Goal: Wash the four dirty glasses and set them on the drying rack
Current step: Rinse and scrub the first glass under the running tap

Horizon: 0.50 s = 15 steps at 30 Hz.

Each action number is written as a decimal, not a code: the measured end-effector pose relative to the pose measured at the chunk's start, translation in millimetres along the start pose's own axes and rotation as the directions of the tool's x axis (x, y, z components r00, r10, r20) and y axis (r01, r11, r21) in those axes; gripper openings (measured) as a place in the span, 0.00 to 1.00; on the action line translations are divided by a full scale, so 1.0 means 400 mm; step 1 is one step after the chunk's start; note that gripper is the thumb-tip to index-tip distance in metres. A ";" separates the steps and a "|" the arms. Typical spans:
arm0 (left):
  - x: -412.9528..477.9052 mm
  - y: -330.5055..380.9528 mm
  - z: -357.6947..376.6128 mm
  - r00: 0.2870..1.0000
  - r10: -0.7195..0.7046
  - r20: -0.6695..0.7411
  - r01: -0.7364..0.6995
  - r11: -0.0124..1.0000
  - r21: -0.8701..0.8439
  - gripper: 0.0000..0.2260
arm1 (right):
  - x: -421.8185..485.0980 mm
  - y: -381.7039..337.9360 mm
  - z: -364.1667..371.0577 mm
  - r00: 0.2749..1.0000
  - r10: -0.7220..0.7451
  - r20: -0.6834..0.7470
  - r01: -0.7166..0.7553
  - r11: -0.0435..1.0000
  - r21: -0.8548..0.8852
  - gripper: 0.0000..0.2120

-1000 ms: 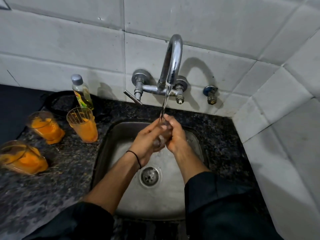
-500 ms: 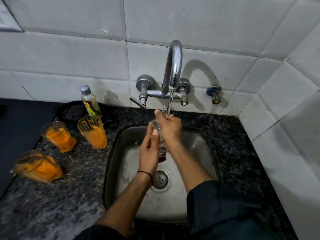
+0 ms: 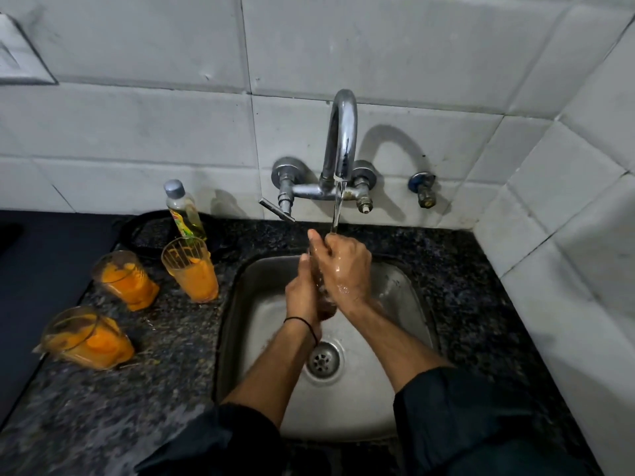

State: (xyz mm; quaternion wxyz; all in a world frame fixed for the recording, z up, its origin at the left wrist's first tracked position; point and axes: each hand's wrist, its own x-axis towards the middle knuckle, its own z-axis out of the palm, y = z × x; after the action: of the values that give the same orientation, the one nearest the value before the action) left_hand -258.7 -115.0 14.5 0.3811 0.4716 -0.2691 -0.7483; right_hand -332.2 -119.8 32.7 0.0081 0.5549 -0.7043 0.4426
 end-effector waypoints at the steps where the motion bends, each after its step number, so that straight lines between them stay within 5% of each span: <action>1: -0.003 0.005 0.002 0.978 -0.170 0.124 0.187 0.972 -0.141 0.18 | 0.000 0.006 -0.006 0.998 -0.058 0.005 0.058 0.998 -0.002 0.21; 3: 0.008 0.007 -0.005 0.918 -0.300 0.259 0.361 0.902 -0.235 0.17 | -0.003 0.020 -0.023 0.977 -0.176 0.121 0.179 0.984 -0.010 0.18; 6: 0.066 0.014 -0.023 0.902 -0.342 0.265 0.378 0.920 -0.101 0.16 | 0.013 0.038 -0.065 0.890 -0.189 0.416 0.252 0.962 -0.101 0.17; 12: 0.071 -0.003 -0.014 0.974 -0.074 0.214 0.124 0.965 -0.230 0.12 | 0.072 -0.022 -0.083 0.789 0.316 0.527 -0.241 0.948 -0.207 0.19; 15: 0.084 0.006 -0.023 0.959 -0.204 0.198 0.247 0.943 -0.225 0.18 | 0.066 -0.033 -0.096 0.767 0.131 0.628 0.003 0.978 -0.208 0.12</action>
State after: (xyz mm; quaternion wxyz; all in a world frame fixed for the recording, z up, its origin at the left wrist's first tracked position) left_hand -258.6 -144.3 -4.2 0.3236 0.3819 -0.1497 -0.8527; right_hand -350.4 -115.8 77.6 -0.1917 0.6442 -0.7238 0.1560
